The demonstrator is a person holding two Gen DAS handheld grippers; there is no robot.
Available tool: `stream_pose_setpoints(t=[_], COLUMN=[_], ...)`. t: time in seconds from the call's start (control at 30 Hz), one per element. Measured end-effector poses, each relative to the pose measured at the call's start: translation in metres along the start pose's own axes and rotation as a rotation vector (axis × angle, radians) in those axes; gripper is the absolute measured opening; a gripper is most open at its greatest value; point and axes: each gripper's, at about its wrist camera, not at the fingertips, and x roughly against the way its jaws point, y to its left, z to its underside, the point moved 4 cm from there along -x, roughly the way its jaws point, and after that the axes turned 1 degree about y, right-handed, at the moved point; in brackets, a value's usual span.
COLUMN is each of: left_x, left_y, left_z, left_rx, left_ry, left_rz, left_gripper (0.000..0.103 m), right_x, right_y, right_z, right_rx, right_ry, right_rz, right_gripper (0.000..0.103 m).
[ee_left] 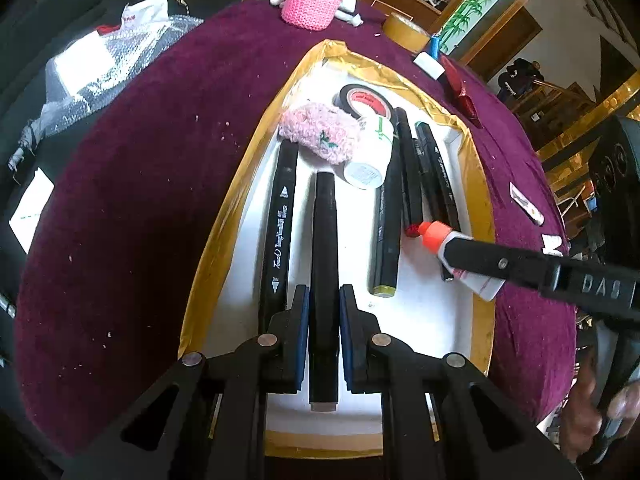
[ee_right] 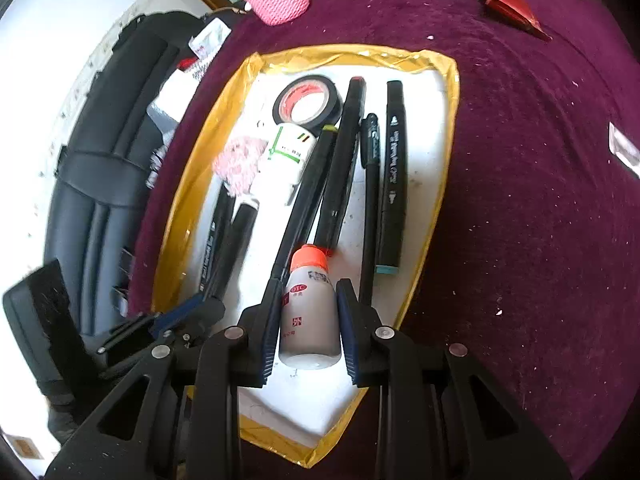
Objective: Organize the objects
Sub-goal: 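Carry the marker and bottle to the tray with both grippers, then lower the marker and bottle into the tray and open both grippers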
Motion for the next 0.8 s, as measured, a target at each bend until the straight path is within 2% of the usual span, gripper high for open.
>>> stream_pose_setpoints(t=[0.43, 0.5, 0.67, 0.7, 0.77, 0.8], left_x=[-0.005, -0.004, 0.001, 0.003, 0.007, 0.010], left_y=[0.008, 0.006, -0.003, -0.004, -0.004, -0.003], left_z=[-0.006, -0.007, -0.009, -0.010, -0.011, -0.012], left_rx=[0.065, 0.071, 0.070, 0.070, 0.074, 0.081], left_ry=[0.014, 0.014, 0.012, 0.009, 0.004, 0.001], left_rz=[0.026, 0.041, 0.084, 0.077, 0.079, 0.082], left_gripper=[0.015, 0.020, 0.044, 0.047, 0.060, 0.062], right_x=[-0.021, -0.023, -0.024, -0.021, -0.017, -0.014], right_y=[0.011, 0.013, 0.015, 0.014, 0.013, 0.013], right_z=[0.003, 0.002, 0.006, 0.007, 0.007, 0.007], right_rx=[0.078, 0.088, 0.108, 0.111, 0.115, 0.118], right_ry=[0.018, 0.020, 0.031, 0.028, 0.018, 0.009], right_rz=[0.104, 0.113, 0.132, 0.148, 0.163, 0.171], right_gripper=[0.025, 0.025, 0.026, 0.026, 0.026, 0.026])
